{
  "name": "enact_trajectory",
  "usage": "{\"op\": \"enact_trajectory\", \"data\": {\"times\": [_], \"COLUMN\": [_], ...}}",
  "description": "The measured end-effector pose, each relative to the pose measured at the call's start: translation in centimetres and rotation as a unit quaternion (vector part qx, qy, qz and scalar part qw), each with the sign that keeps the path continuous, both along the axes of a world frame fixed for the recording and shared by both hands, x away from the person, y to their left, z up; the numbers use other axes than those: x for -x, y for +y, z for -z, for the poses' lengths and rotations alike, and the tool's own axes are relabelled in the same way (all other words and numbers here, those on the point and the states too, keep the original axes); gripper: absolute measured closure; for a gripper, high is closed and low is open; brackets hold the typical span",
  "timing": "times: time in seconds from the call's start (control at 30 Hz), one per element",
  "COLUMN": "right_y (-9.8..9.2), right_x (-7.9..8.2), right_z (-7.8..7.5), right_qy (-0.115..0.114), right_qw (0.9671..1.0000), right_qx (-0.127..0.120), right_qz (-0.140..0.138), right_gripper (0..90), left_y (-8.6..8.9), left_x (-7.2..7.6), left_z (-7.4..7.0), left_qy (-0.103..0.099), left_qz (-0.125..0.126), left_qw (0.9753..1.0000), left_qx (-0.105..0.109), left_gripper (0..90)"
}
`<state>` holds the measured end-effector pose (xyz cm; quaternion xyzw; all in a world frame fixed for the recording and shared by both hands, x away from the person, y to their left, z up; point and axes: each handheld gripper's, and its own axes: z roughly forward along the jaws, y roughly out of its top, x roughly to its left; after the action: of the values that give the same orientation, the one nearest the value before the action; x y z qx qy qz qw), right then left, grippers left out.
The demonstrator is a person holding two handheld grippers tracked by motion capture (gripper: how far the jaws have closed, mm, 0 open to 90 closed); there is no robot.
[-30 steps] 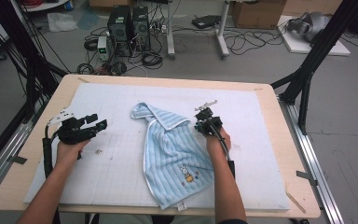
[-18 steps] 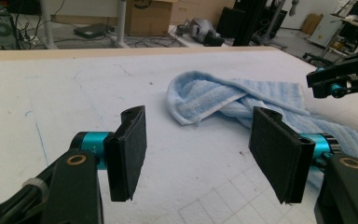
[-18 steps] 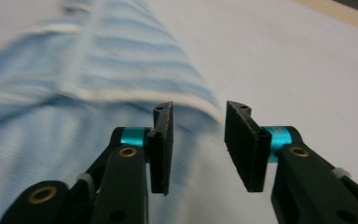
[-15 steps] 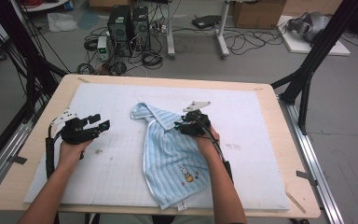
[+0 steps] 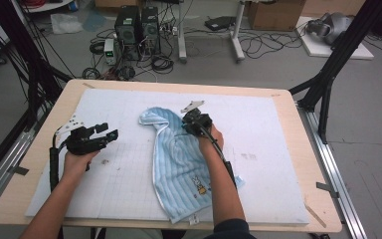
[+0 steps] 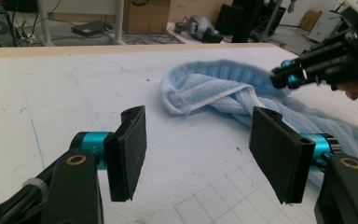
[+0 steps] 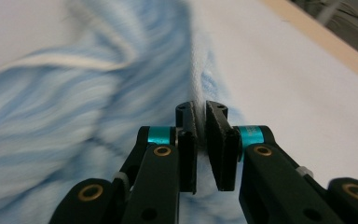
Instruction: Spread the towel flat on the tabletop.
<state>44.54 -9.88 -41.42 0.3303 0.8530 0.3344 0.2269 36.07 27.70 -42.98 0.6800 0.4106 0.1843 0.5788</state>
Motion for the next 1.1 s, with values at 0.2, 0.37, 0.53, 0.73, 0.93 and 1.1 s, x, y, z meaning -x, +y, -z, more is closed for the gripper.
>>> {"op": "enact_trajectory", "data": {"times": [0.2,0.37,0.53,0.73,0.93,1.1], "right_y": [-3.7,-5.4,-6.4,-7.1,-9.1,-11.1], "right_x": [-2.7,-4.1,-4.7,-3.5,0.0,3.8], "right_z": [-1.2,-3.0,-3.5,-3.0,-2.4,-1.0], "right_qy": [0.0,-0.034,-0.041,-0.028,-0.031,-0.004], "right_qw": [0.9909,0.9793,0.9716,0.9754,0.9837,0.9876], "right_qx": [-0.056,-0.062,-0.057,-0.09,-0.098,-0.11], "right_qz": [0.123,0.189,0.226,0.199,0.148,0.112], "right_gripper": [83.1,83.1,78.4,57.9,54.0,50.3], "left_y": [-0.2,-0.4,-0.7,-0.8,-1.5,-2.2], "left_x": [0.0,-0.1,-0.1,0.0,0.1,0.1], "left_z": [0.0,0.2,0.3,0.3,0.4,0.5], "left_qy": [0.001,0.005,0.006,0.01,0.013,0.018], "left_qz": [0.003,0.007,0.012,0.016,0.027,0.033], "left_qw": [1.0,1.0,0.9999,0.9998,0.9995,0.9992], "left_qx": [-0.003,-0.003,-0.006,-0.007,-0.01,-0.01], "left_gripper": [37.2,37.2,37.2,37.3,37.4,37.4]}}
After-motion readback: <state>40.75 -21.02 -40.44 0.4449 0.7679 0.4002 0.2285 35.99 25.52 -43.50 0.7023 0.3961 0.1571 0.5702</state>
